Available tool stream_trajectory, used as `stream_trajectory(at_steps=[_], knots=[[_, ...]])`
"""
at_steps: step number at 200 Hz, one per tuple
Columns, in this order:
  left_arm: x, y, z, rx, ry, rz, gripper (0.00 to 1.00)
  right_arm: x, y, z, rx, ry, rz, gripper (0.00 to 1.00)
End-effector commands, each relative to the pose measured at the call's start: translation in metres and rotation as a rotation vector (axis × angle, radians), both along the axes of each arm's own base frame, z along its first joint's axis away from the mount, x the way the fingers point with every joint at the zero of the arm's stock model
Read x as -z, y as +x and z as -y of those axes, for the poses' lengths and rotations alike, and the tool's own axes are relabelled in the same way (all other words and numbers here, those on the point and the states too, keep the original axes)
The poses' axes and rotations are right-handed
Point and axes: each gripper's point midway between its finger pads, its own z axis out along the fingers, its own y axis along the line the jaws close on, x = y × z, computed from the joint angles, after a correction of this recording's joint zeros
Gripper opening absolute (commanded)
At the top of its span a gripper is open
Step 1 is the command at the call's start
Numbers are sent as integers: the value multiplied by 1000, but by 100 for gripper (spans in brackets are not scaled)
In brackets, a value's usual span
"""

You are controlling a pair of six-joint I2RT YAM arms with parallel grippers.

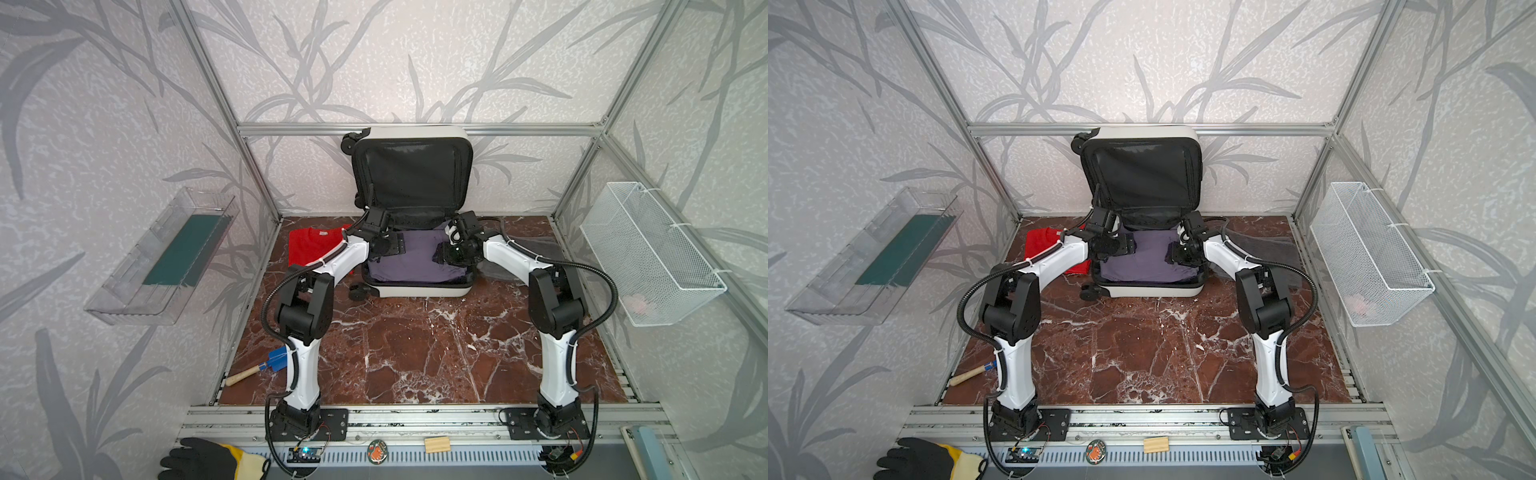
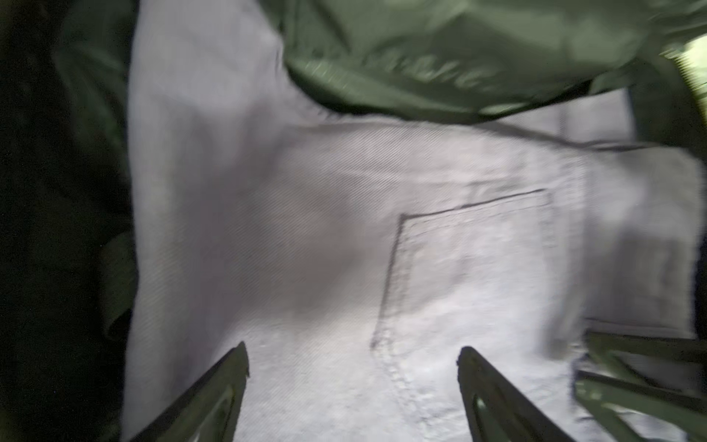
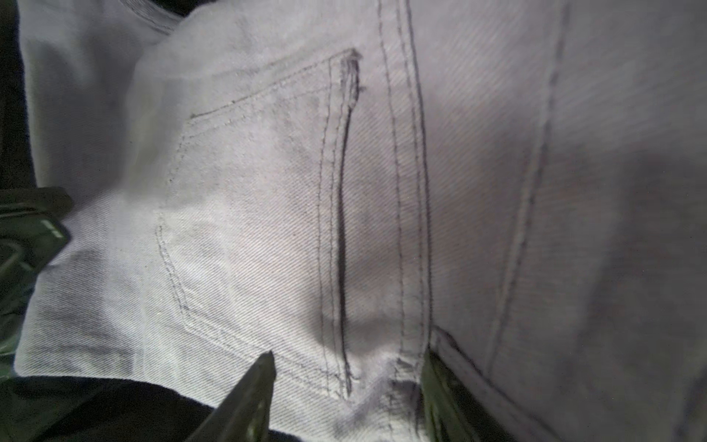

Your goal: Pack the luggage

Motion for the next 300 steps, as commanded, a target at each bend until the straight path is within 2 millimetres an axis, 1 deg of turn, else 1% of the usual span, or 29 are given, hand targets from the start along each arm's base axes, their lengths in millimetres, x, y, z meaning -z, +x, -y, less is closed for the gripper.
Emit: stream_trajectory(at_steps=[1, 8, 23, 71, 108, 126, 145, 179, 195, 238, 272, 300], knots=[[-41, -2, 13, 28, -26, 65, 88, -26, -2, 2, -1, 25, 32, 62], [-42, -2, 15, 31, -27, 67, 87, -26, -2, 2, 0, 26, 32, 62], [-36, -4, 15, 33, -13, 59, 88, -22, -4, 4, 2, 20, 24, 62], [-2, -15, 6, 26, 45, 9, 88, -7, -9, 15, 24, 14, -3, 62], [16, -20, 0, 24, 83, -21, 87, 0, -9, 18, 32, 15, -15, 62], [18, -21, -1, 28, 91, -25, 88, -1, -10, 17, 30, 20, -16, 62], [16, -21, 0, 31, 91, -21, 88, -2, -10, 17, 27, 23, -13, 62], [0, -18, 1, 30, 77, 8, 88, -12, -9, 15, 21, 33, 2, 62], [-11, -17, 2, 29, 66, 28, 88, -19, -9, 15, 19, 39, 14, 62], [-51, -17, 2, 24, 30, 106, 88, -44, -8, 13, 15, 67, 54, 62], [-81, -22, -5, 5, 10, 172, 88, -63, -7, 11, 12, 84, 84, 62], [-96, -29, -16, -21, -4, 203, 88, -78, -8, 10, 8, 100, 107, 64]])
